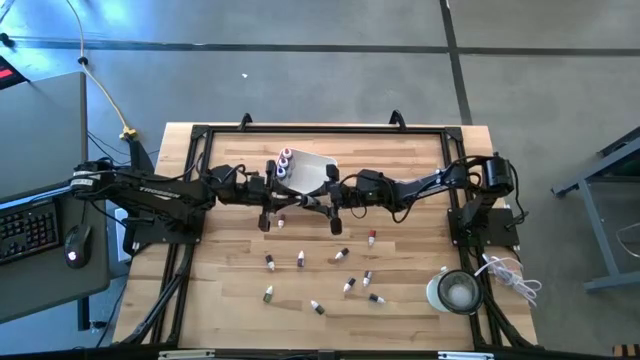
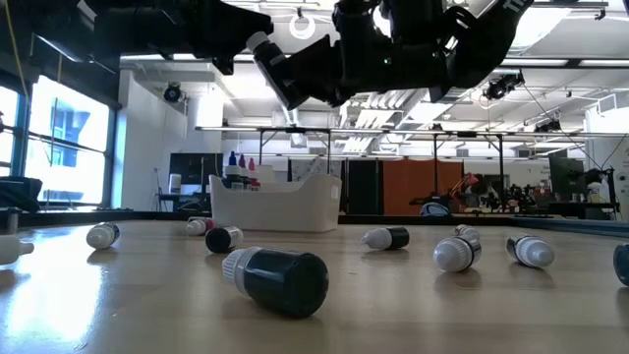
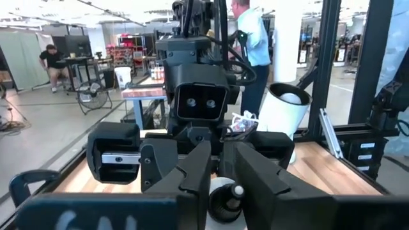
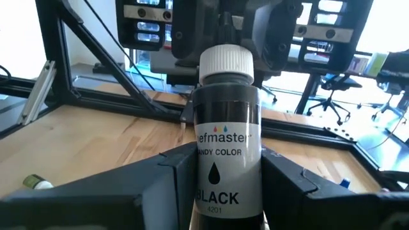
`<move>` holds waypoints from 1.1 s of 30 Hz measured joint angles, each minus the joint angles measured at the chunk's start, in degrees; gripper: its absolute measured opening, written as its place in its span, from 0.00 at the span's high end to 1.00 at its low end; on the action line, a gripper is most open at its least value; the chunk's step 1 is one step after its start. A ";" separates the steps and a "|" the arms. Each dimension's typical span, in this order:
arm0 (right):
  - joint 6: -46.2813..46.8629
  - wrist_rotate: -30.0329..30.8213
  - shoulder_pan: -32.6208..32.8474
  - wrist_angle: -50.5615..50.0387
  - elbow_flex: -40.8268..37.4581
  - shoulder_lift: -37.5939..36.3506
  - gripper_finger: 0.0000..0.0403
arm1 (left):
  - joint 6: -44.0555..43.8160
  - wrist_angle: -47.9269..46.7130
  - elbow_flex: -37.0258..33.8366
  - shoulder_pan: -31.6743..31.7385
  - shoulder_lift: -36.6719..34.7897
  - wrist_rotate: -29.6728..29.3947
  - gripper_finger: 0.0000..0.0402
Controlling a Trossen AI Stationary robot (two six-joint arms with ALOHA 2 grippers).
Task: Pick & Place food coloring
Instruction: Put the large black food coloring bottle into the white bin
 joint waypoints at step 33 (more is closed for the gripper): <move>-1.17 1.18 0.07 4.97 0.55 -0.48 0.55 | 0.26 3.48 -0.48 0.02 0.35 -3.69 0.93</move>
